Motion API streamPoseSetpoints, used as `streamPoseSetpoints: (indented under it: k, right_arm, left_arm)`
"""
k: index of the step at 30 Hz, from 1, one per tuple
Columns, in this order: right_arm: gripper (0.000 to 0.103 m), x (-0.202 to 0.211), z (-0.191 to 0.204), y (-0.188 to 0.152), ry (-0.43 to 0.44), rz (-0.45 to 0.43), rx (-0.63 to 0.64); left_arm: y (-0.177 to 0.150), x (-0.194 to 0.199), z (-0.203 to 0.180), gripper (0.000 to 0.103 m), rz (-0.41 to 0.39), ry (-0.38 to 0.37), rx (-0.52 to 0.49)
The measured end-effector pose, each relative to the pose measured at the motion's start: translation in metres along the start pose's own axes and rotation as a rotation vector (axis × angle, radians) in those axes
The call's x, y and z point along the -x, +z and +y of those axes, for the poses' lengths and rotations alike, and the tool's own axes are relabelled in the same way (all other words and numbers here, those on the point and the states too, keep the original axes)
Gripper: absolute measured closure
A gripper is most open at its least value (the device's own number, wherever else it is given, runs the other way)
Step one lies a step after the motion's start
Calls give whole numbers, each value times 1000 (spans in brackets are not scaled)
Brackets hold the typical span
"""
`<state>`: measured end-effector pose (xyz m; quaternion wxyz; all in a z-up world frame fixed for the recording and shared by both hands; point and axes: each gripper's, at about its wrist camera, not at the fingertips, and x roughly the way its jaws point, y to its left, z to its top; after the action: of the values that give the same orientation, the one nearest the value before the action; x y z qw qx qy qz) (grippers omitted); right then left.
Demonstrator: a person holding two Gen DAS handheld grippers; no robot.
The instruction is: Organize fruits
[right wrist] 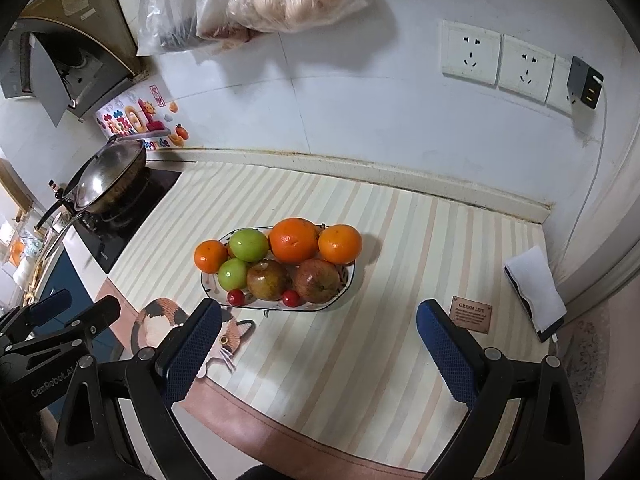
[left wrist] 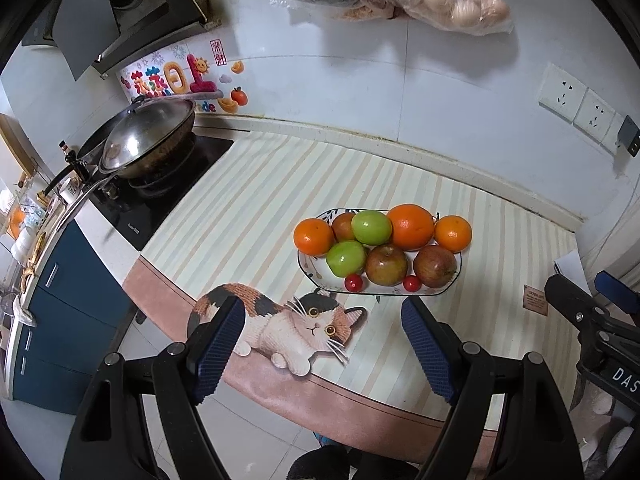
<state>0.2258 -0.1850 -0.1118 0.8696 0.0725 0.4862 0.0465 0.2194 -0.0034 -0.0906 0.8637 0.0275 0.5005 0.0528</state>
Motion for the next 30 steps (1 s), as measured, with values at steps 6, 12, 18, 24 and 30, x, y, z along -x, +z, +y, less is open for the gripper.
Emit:
streamPoseSetpoints:
  k: [6, 12, 18, 24, 30]
  right_arm:
    - [3, -5, 1, 1, -4, 0, 2]
    - [3, -9, 4, 0, -6, 6, 11]
    - [3, -10, 7, -1, -6, 9, 12]
    - [3, -9, 7, -4, -9, 9, 7]
    - [3, -7, 7, -4, -9, 3, 6]
  left_arm:
    - [1, -6, -1, 23, 10, -4, 6]
    - [3, -6, -3, 23, 1, -10, 5]
    - [4, -4, -3, 23, -2, -16, 6]
    - [4, -4, -2, 23, -5, -18, 7]
    - [4, -5, -2, 9, -10, -22, 8]
